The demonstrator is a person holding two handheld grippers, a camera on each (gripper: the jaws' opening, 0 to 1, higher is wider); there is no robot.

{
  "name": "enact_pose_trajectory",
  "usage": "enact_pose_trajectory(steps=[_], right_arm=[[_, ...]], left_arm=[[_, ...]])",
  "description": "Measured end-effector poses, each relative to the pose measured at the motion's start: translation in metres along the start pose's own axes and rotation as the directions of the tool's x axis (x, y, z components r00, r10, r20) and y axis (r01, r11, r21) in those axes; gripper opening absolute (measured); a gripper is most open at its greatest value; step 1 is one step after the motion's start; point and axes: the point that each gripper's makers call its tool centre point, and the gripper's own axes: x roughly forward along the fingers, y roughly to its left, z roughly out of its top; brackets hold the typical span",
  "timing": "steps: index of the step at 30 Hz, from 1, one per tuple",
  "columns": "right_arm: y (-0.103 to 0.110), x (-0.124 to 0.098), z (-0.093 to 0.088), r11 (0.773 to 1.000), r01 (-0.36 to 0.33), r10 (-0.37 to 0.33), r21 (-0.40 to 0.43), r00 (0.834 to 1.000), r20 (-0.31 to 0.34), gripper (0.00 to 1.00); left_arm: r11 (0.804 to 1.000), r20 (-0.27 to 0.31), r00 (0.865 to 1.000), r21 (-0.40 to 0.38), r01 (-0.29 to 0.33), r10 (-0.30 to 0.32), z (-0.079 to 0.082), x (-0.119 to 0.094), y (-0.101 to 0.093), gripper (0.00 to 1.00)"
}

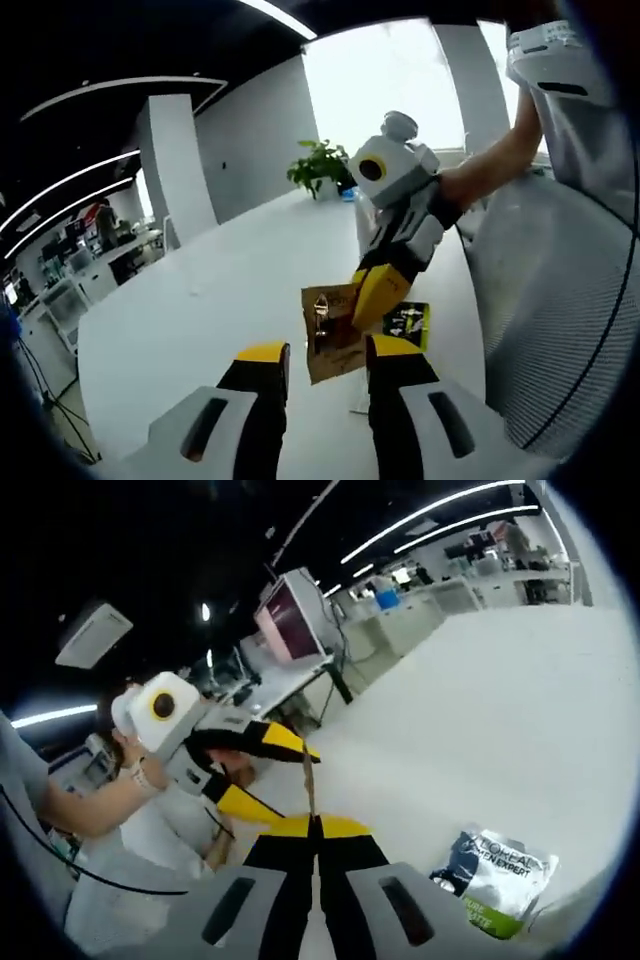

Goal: Arrange the skincare products in the storage area until every visible bottle or jar stands upright without overlapping.

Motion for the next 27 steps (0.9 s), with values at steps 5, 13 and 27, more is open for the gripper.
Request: enact_pose_trajectory(steps=[5,13,27], right_arm=[[0.007,-0.005,-0.003,0.995,-0.022,0.019,-0.101,0.999,-0.027,0.01],[0.018,-0.011,-0.012,0.959,-0.075,0.047,-0.275,0.993,-0.106,0.01],[0.019,-0.018,-0.018,0.913,-0.111,0.050,-0.393,0.986,-0.160,0.01]], left_arm=[[0.998,-0.038,0.998,0.031,0.060,-0.059,-0.003,0.005,-0.012,0.21],[0.992,-0.051,0.991,0.018,0.129,-0.128,-0.005,0.009,-0.025,0.11],[0.983,-0.047,0.982,0.012,0.181,-0.180,-0.005,0.011,-0.042,0.00]])
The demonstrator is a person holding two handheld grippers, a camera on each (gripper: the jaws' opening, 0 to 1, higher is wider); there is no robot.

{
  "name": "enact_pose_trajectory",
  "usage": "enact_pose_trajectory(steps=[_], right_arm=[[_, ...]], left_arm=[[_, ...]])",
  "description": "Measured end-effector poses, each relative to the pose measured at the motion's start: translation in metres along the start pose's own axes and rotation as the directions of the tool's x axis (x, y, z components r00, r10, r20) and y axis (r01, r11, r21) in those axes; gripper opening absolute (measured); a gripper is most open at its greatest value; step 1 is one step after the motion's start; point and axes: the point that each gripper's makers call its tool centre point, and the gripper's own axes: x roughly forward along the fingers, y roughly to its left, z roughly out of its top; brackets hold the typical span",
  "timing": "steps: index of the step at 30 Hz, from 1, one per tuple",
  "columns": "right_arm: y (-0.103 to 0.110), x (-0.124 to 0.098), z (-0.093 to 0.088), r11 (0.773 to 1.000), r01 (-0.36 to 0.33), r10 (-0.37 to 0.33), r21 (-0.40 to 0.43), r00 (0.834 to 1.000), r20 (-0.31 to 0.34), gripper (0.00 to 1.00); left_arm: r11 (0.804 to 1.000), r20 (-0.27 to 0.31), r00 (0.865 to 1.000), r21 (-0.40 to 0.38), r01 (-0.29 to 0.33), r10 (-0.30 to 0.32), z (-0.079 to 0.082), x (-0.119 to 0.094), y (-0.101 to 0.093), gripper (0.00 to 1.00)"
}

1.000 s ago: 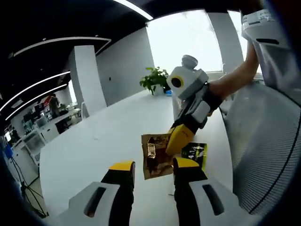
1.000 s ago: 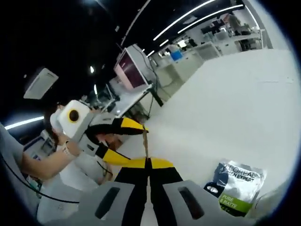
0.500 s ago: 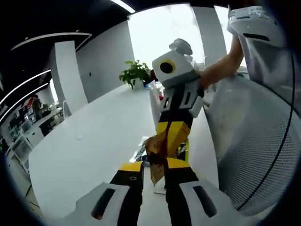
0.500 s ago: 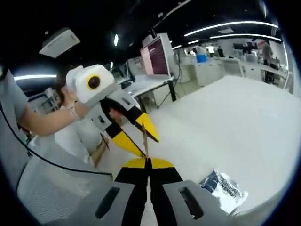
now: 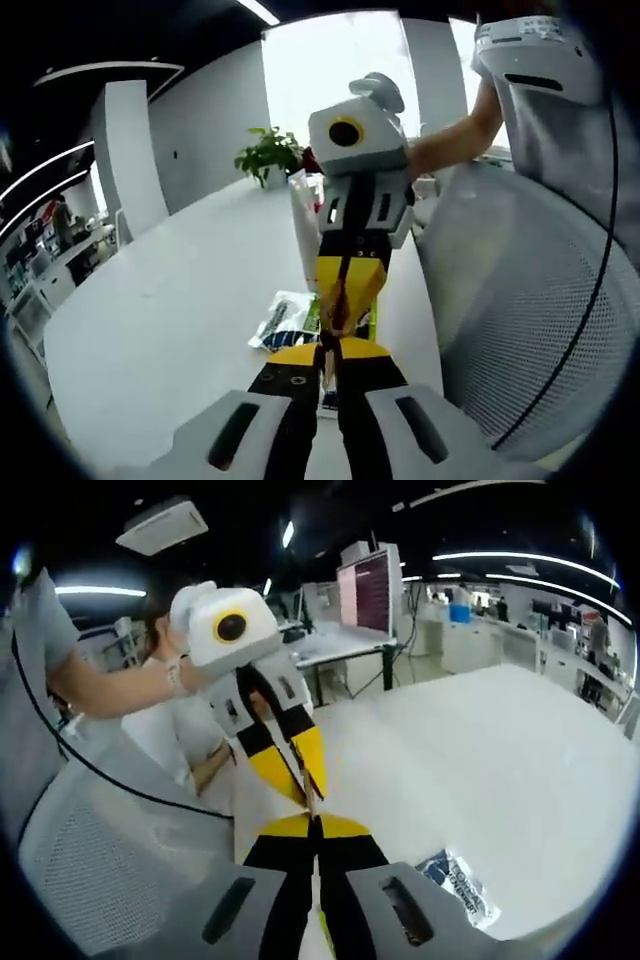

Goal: Arrange the skincare products in the storage area until every visible bottle or jar stands upright without overlapping.

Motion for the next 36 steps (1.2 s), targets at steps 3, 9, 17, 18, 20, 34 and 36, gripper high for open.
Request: enact_pose_trajectory(steps=[3,9,17,18,20,34,36], right_arm=[[0.000,-0.002,0.001,1.000,0.003,-0.003,-0.009,1.000,0.002,0.01],[-0.001,-0.006,0.000,0.998,0.033,-0.033,-0.061,0.999,-0.003,0.06],[-0.006,-0.013,0.003,0.997,0.070,-0.069,-0.038,0.997,0.034,0.08],[-0.005,-0.014,0.007,0.997,0.068,-0.067,-0.023,0.997,0.050,0.08],[-0.006,-0.017,0.012,0.998,0.061,-0.061,0.000,0.995,0.084,0.08],[-0.003,-0.023,0.017,0.997,0.034,-0.044,0.073,0.989,0.143,0.07],[-0.003,-0.024,0.018,0.997,0.034,-0.045,0.075,0.989,0.144,0.03]], left_arm=[[1.000,0.006,1.000,0.030,-0.008,0.008,0.002,0.000,-0.002,0.00],[0.999,0.017,1.000,0.043,-0.010,0.009,0.006,-0.001,-0.005,0.00],[0.998,0.145,0.988,-0.043,-0.045,0.051,0.025,-0.010,0.001,0.00],[0.997,0.159,0.986,-0.059,-0.046,0.055,0.026,-0.011,0.001,0.00],[0.987,0.219,0.973,-0.155,-0.038,0.072,0.032,-0.016,0.002,0.00],[0.949,0.292,0.952,-0.314,0.008,0.088,0.036,-0.021,0.010,0.00],[0.949,0.289,0.953,-0.316,0.004,0.092,0.036,-0.020,0.011,0.00]])
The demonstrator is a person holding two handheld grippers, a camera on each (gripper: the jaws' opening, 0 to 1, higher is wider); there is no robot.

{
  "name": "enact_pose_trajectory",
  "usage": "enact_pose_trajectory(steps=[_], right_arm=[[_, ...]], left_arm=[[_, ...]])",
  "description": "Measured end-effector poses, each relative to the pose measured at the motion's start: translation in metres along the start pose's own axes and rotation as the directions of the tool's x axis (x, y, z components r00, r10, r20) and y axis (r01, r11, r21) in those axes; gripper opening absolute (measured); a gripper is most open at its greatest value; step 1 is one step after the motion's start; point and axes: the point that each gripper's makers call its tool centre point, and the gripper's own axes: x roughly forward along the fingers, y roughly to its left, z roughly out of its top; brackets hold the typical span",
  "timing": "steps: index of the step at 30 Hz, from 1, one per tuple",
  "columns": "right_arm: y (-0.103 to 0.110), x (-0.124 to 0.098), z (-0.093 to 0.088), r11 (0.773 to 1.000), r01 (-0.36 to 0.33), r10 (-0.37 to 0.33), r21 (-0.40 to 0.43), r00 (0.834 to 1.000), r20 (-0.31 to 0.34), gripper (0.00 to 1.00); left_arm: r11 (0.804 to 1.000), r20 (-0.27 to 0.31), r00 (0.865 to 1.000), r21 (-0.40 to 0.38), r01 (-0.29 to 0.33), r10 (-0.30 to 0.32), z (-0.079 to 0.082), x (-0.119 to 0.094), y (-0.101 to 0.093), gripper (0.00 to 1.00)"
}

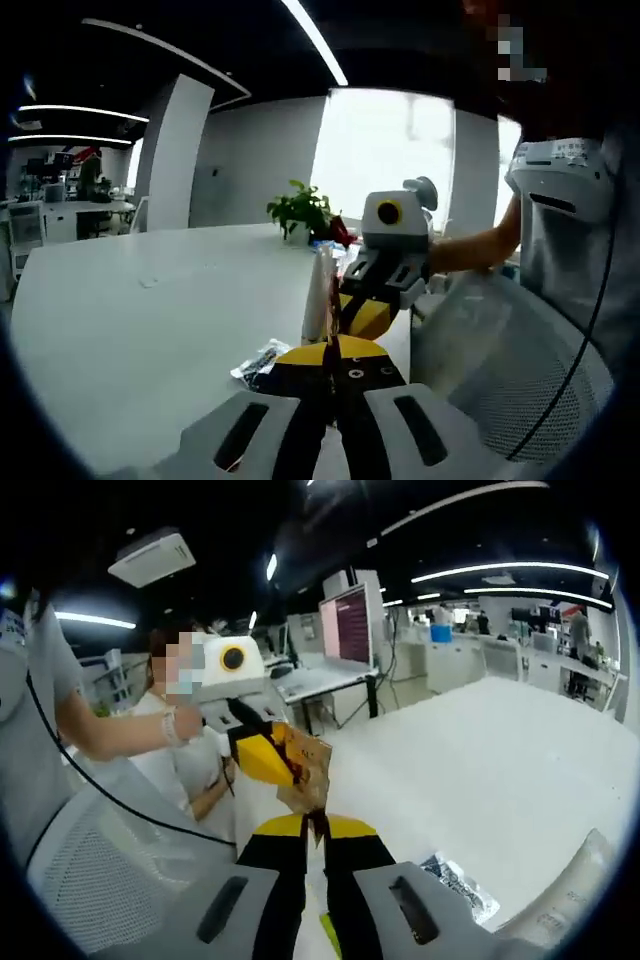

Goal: Arrange the skincare products in the storage area until every visible bottle or jar stands upright without overlapping.

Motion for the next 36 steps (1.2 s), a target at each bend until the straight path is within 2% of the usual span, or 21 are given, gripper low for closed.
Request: enact_pose_trajectory(steps=[6,10,14,17,26,31,36], right_arm=[[-0.003,0.000,-0.001,0.999,0.016,-0.016,0.028,1.000,0.001,0.01],[-0.002,0.000,0.000,0.998,0.007,-0.007,0.057,1.000,0.011,0.01],[-0.003,-0.001,0.004,0.996,0.000,-0.003,0.086,1.000,0.029,0.01],[-0.003,-0.002,0.005,0.996,0.001,-0.004,0.085,1.000,0.030,0.01],[-0.004,0.000,-0.007,0.994,0.009,-0.007,0.105,1.000,-0.015,0.01],[-0.005,0.002,-0.009,0.993,0.018,-0.015,0.117,1.000,-0.027,0.01],[-0.006,0.005,-0.013,0.990,0.033,-0.027,0.137,0.999,-0.046,0.01]], left_arm=[[0.999,0.008,1.000,-0.038,-0.003,0.003,0.000,0.003,0.006,0.01],[0.998,0.022,1.000,-0.059,-0.020,0.021,0.001,0.004,0.011,0.06],[0.997,0.018,0.999,-0.079,-0.027,0.029,-0.006,0.004,0.015,0.10],[0.995,0.027,0.999,-0.095,-0.024,0.026,-0.008,0.003,0.014,0.08],[0.993,0.052,0.998,-0.113,-0.027,0.033,-0.005,0.000,0.013,0.04],[0.992,0.050,0.998,-0.116,-0.042,0.048,-0.007,0.001,0.016,0.04],[0.987,0.052,0.996,-0.151,-0.059,0.067,-0.011,0.003,0.019,0.02]])
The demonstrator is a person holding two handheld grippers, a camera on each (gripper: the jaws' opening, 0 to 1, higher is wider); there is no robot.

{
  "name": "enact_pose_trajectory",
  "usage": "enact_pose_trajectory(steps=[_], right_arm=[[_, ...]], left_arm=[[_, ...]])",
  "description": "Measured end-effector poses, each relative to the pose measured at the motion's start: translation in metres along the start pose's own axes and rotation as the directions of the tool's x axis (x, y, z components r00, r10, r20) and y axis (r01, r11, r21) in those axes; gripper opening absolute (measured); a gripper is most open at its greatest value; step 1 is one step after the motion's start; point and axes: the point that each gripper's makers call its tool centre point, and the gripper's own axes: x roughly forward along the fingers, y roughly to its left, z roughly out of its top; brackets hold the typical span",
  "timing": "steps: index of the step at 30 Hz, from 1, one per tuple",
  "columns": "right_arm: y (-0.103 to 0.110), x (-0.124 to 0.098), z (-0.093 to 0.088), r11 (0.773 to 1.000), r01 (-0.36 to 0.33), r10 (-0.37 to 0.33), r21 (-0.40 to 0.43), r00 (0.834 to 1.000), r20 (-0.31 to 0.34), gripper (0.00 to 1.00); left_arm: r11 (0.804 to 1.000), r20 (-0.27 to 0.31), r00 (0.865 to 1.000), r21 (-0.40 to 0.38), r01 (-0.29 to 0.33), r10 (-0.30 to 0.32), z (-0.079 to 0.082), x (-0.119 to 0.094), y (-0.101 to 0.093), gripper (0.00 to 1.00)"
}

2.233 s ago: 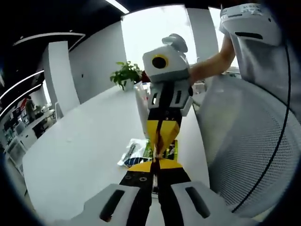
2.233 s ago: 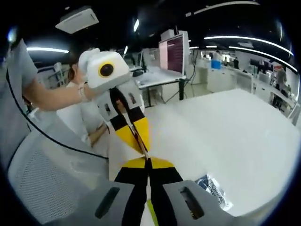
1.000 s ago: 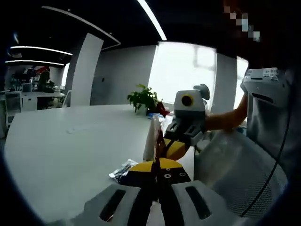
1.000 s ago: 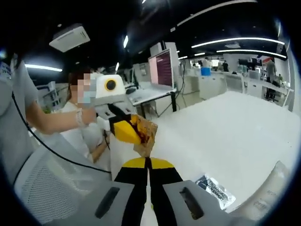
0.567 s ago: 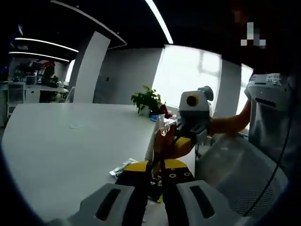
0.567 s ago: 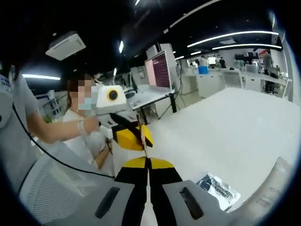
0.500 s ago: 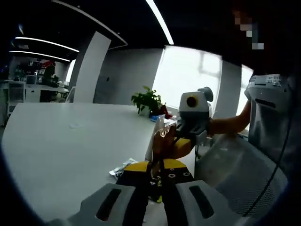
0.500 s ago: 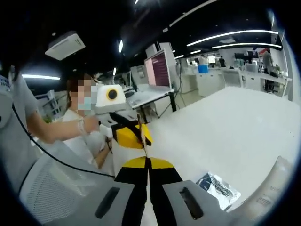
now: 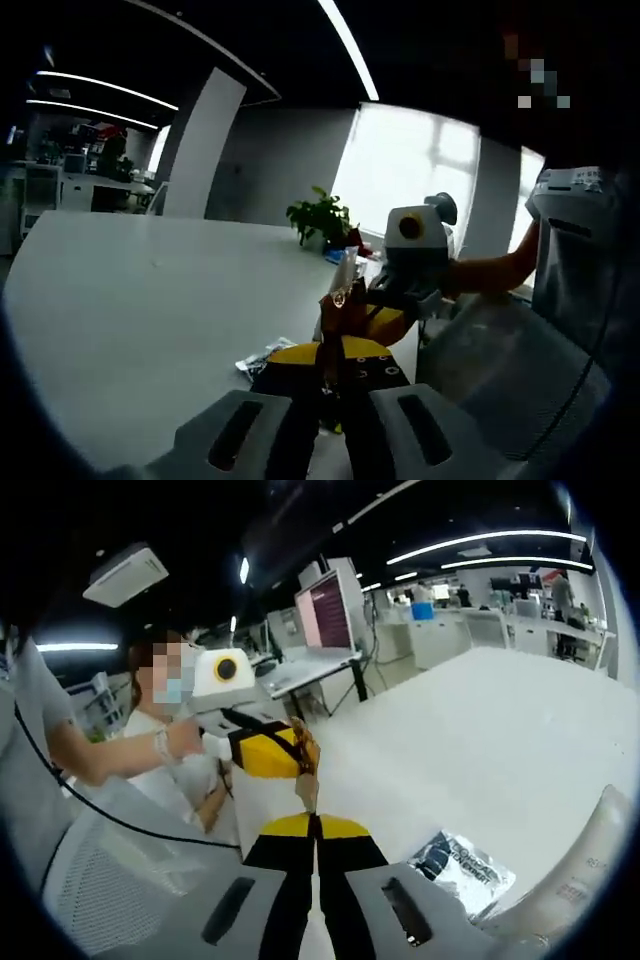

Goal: Arrange the skincare products in the storage area until every visible bottle or jar stands upright without overlapping.

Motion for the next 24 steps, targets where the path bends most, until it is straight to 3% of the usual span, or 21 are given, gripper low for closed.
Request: enact_pose_trajectory(steps=[7,13,19,24], right_arm=[[-0.007,0.007,-0.004,0.999,0.038,-0.038,0.011,0.999,-0.029,0.01],[-0.015,0.015,-0.011,0.996,0.079,-0.081,-0.032,0.994,-0.076,0.01],[-0.026,0.032,-0.022,0.990,0.122,-0.129,-0.067,0.984,-0.126,0.01],[-0.038,0.043,-0.029,0.985,0.149,-0.160,-0.081,0.975,-0.151,0.01]], left_arm=[[0.999,-0.008,0.999,-0.032,-0.038,0.038,-0.005,0.002,0.009,0.00],[0.992,-0.053,0.994,-0.078,-0.100,0.097,-0.016,0.005,0.022,0.00],[0.971,-0.141,0.971,-0.110,-0.210,0.194,-0.032,0.006,0.045,0.00],[0.957,-0.188,0.952,-0.115,-0.267,0.243,-0.040,0.007,0.057,0.00]])
